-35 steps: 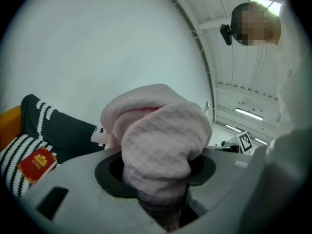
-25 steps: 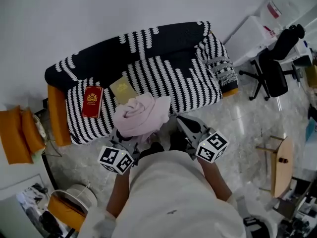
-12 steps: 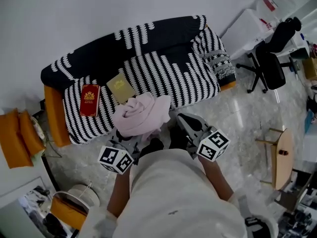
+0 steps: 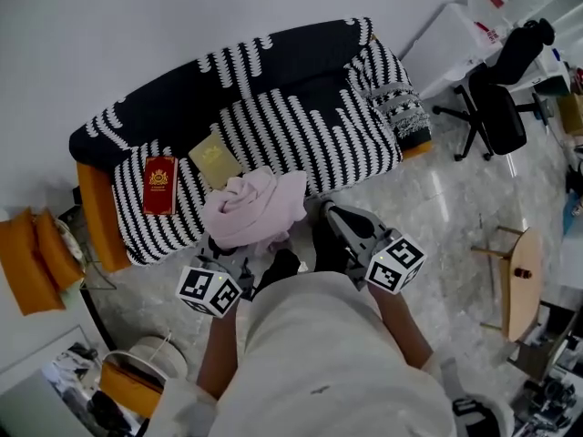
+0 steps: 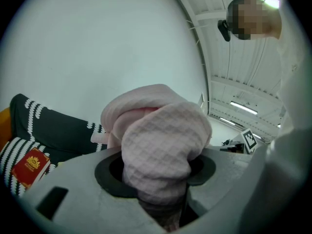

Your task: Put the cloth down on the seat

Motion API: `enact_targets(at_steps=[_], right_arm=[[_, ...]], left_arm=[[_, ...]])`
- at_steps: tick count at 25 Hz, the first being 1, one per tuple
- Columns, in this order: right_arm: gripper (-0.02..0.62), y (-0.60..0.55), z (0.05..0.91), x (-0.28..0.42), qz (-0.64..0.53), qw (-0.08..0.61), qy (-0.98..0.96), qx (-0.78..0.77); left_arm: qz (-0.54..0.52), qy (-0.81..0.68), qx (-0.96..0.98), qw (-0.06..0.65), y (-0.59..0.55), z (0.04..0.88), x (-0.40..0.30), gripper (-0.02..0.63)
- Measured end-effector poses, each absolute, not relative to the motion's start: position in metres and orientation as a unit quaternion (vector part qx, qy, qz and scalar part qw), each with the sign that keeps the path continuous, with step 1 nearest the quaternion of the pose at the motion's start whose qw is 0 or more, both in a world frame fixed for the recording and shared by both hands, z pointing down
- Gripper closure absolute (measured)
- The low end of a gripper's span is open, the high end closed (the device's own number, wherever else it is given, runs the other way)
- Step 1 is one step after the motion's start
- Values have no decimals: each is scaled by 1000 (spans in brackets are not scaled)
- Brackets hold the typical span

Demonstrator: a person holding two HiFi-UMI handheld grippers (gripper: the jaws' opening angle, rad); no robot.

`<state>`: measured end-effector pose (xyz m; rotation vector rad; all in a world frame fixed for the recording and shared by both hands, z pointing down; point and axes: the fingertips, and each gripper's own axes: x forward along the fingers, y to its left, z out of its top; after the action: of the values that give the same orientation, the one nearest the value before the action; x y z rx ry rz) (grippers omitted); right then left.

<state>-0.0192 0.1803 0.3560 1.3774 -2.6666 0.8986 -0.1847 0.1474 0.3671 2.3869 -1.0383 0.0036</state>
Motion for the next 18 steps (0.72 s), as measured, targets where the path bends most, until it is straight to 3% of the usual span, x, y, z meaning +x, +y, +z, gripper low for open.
enact_targets(at_steps=[18], right_arm=[[588, 98, 338, 60, 283, -13, -898, 337]], left_arm=[[-32, -494, 832, 252, 83, 339, -121, 374]])
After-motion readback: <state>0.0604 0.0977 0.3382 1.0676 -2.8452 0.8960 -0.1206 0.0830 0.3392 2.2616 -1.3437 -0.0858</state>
